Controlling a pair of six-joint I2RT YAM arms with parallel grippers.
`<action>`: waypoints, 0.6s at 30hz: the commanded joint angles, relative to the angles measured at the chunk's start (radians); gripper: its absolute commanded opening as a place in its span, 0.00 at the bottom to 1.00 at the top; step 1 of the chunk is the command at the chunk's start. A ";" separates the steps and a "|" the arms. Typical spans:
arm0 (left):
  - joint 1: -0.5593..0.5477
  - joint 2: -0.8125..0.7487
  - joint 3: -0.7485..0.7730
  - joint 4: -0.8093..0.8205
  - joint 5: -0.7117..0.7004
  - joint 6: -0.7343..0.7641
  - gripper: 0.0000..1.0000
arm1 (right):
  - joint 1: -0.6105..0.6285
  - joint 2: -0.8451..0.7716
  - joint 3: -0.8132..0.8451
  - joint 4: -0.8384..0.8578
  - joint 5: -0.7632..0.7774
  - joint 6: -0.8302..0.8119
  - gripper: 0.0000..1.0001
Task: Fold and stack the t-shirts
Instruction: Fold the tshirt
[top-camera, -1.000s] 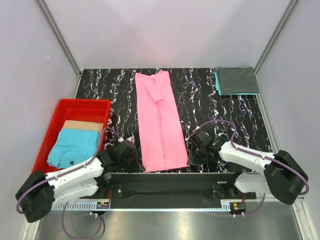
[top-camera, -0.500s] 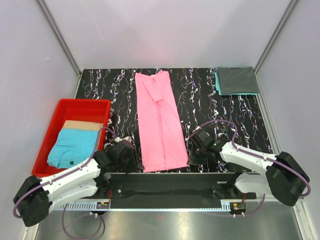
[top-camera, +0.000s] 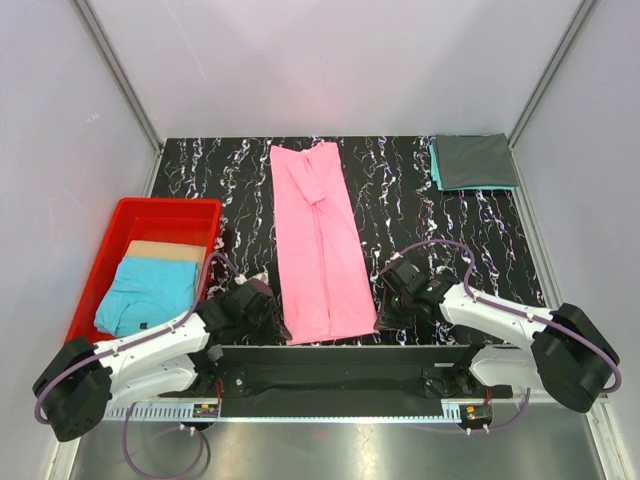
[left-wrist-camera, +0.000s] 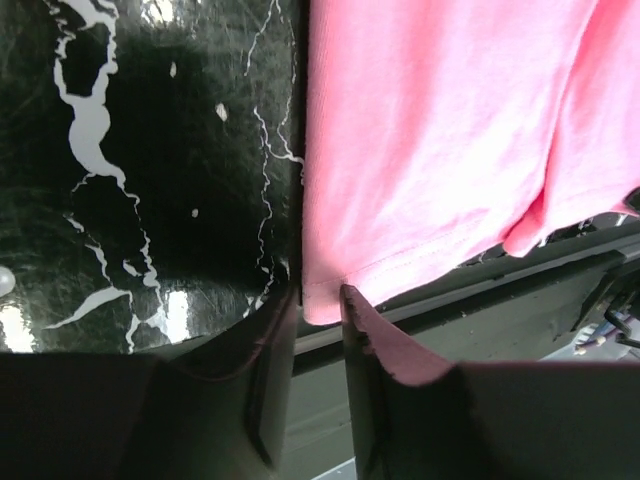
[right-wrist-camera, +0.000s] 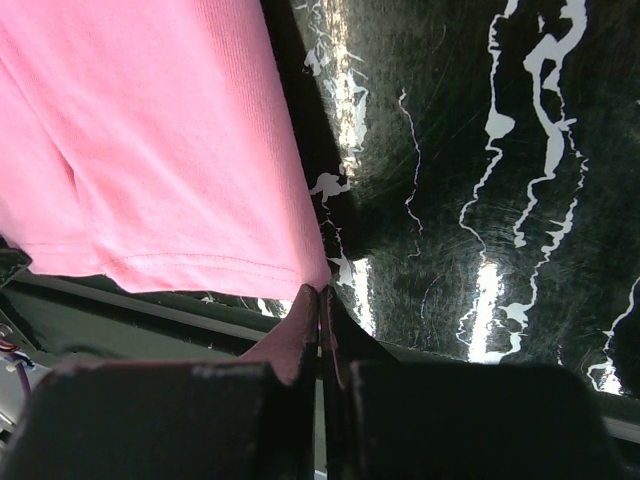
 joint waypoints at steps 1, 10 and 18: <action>-0.005 0.037 -0.017 0.053 0.010 0.004 0.26 | 0.007 -0.011 -0.007 0.002 0.031 0.012 0.00; -0.024 0.018 0.026 0.012 0.002 0.013 0.00 | 0.007 -0.019 0.008 -0.016 0.026 0.012 0.00; -0.096 0.007 0.106 -0.053 0.025 -0.031 0.00 | 0.029 -0.116 0.028 -0.124 0.034 0.050 0.00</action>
